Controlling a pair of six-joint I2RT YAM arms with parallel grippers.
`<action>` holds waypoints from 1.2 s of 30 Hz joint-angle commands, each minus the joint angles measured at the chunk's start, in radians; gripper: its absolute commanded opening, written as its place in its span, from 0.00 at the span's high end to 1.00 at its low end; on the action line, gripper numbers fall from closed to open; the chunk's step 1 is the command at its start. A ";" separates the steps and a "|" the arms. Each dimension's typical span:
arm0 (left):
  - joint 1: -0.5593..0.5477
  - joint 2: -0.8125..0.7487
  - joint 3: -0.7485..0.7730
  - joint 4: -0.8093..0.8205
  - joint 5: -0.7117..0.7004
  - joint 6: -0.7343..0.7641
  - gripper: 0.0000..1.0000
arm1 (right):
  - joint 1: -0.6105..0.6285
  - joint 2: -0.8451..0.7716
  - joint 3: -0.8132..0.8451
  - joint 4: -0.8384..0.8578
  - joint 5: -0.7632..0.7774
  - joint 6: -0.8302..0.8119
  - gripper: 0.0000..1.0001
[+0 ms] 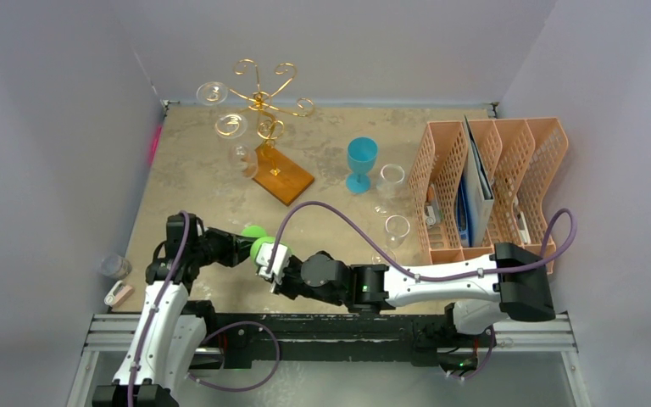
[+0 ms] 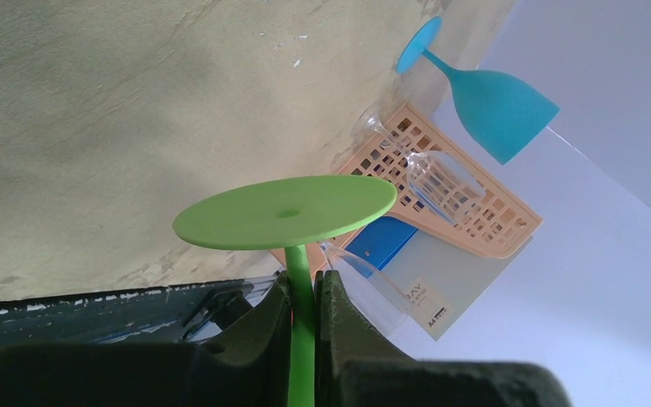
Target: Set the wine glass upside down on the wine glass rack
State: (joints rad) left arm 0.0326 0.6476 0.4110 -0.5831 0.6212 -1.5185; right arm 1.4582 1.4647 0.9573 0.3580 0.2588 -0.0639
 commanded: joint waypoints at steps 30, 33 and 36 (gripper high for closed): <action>-0.001 -0.225 0.104 0.110 -0.251 0.398 1.00 | -0.157 -0.207 0.433 -0.656 -0.062 0.532 0.30; -0.001 -0.282 0.104 0.164 -0.215 0.452 1.00 | -0.198 -0.152 0.501 -0.686 -0.069 0.605 0.29; -0.002 -0.386 0.086 0.230 -0.187 0.500 1.00 | -0.228 -0.101 0.546 -0.702 -0.110 0.659 0.27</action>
State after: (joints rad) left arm 0.0322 0.3676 0.4919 -0.5037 0.3916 -1.1286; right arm 1.2594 1.3151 1.4368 -0.2726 0.1711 0.4572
